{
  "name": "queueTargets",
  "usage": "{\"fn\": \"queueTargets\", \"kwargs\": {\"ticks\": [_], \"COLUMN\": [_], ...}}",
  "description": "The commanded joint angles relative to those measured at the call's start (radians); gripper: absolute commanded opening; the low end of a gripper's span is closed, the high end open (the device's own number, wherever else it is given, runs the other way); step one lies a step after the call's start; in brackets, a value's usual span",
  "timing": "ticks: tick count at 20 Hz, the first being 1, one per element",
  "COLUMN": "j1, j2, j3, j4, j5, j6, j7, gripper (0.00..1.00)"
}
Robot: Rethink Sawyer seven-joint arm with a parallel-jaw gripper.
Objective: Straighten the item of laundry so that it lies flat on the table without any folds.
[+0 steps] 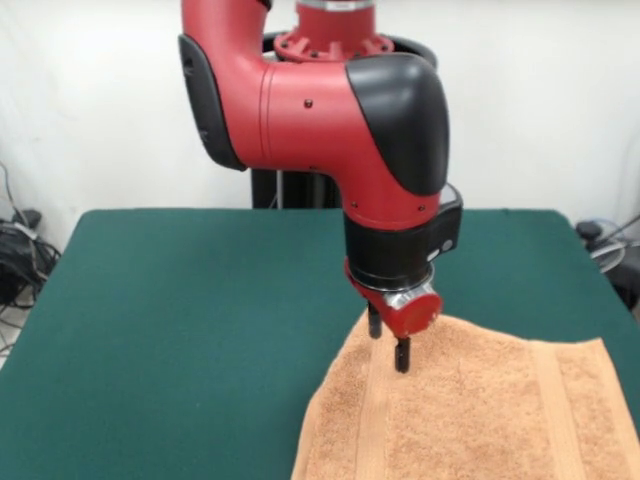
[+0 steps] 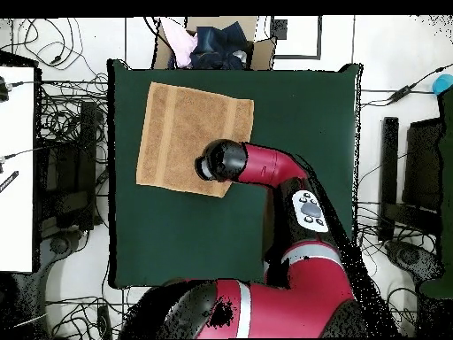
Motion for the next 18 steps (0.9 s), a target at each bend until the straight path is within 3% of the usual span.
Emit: {"fn": "queueTargets", "kwargs": {"ticks": [1, 18], "j1": [0.018, -0.064], "j2": [0.052, 0.164], "j3": [0.083, 0.110], "j4": [0.099, 0.123], "j5": [-0.073, -0.175], "j6": [-0.109, -0.288], "j7": [-0.062, -0.091], "gripper": [1.00, 1.00]}}
